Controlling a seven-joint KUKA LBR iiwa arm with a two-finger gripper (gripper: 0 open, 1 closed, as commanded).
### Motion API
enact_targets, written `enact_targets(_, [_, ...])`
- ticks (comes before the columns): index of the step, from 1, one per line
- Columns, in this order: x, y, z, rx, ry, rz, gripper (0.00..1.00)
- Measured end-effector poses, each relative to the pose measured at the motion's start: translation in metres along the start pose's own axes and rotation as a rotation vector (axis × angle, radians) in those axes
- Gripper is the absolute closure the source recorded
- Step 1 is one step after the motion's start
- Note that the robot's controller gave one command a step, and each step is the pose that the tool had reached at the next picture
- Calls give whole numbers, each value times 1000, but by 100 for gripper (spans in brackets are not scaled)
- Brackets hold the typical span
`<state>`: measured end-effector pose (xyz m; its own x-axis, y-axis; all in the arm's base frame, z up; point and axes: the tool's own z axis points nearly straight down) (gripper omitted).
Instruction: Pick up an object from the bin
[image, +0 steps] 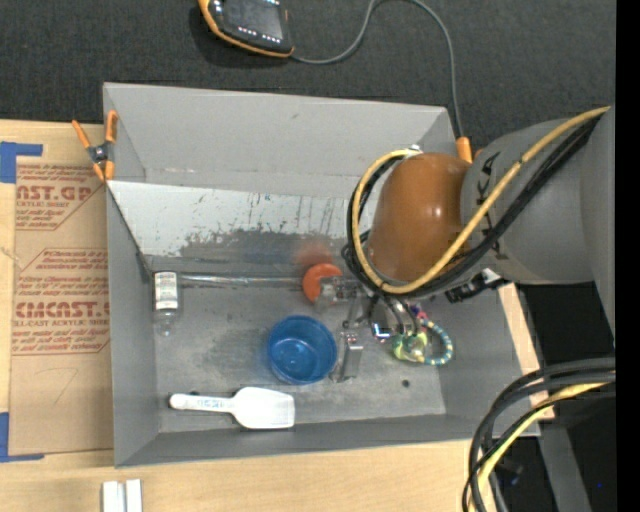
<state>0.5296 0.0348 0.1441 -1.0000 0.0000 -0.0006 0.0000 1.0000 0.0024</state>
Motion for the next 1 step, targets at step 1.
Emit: enact_targets(1, [0, 0, 0, 0, 0, 0, 0])
